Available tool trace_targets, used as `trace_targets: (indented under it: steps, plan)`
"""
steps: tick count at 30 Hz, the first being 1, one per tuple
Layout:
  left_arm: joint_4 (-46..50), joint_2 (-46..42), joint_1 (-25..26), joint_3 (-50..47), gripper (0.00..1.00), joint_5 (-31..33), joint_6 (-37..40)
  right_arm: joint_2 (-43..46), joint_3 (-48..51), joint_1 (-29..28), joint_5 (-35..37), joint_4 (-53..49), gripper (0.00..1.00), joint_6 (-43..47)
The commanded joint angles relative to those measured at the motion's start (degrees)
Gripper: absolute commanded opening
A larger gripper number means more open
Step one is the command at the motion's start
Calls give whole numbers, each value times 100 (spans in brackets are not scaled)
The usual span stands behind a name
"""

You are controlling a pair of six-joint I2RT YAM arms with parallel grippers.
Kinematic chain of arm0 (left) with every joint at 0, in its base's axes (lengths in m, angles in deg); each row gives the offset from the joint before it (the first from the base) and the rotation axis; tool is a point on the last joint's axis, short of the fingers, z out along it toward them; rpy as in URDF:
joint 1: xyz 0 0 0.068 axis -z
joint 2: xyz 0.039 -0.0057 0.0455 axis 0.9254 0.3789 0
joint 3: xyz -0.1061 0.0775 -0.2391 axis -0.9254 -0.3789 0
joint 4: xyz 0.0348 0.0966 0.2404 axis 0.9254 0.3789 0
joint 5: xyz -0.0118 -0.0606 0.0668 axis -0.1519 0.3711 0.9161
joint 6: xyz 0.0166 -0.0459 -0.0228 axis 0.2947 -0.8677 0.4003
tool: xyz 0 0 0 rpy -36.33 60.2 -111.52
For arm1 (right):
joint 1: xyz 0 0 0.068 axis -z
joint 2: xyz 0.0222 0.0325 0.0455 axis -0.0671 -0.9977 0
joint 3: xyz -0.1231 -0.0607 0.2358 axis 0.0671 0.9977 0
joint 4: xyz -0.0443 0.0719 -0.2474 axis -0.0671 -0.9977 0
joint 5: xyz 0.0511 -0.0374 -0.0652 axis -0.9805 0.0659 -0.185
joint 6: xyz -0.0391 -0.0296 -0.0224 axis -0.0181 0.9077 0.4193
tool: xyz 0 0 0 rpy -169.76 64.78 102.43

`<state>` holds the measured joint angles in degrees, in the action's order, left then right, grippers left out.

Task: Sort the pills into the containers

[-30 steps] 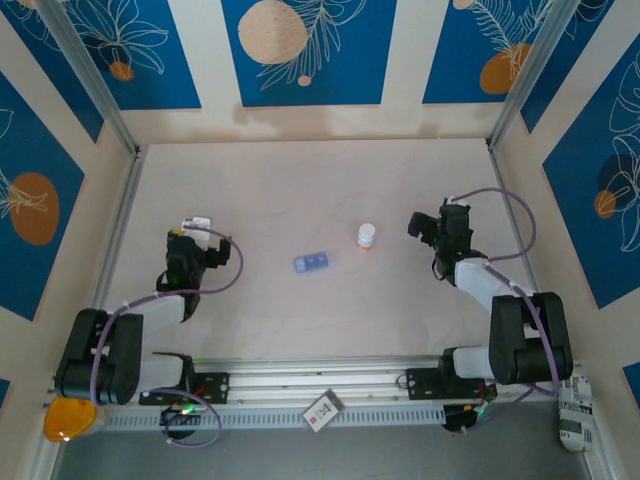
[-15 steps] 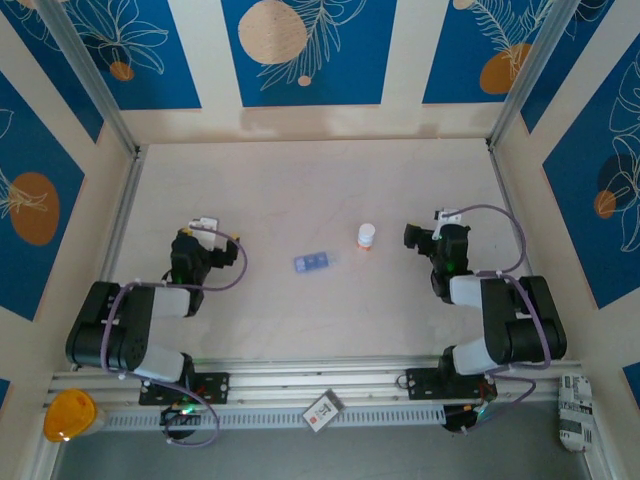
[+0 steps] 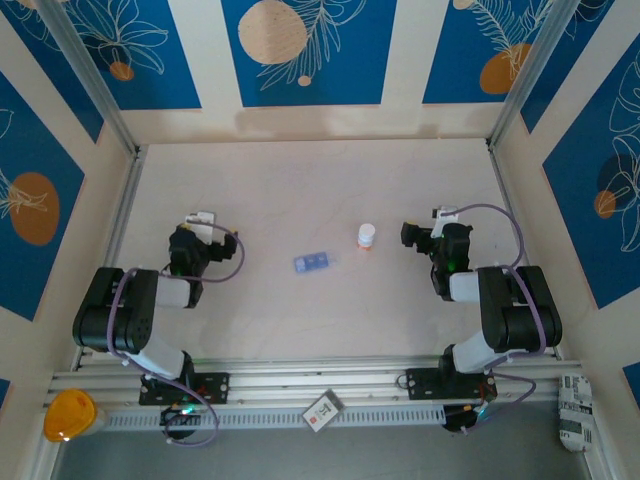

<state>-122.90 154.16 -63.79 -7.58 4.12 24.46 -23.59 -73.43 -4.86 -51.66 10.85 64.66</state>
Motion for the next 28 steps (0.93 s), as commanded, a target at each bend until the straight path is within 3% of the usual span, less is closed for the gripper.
trace_targets:
  steps: [1, 28]
  plan:
    - [67, 37, -61, 86, 100, -38, -150, -35, -102, -53, 70, 195, 99, 159]
    - [-3, 22, -56, 47, 100, -16, -142, -29, -103, -39, 15, 175, 99, 150]
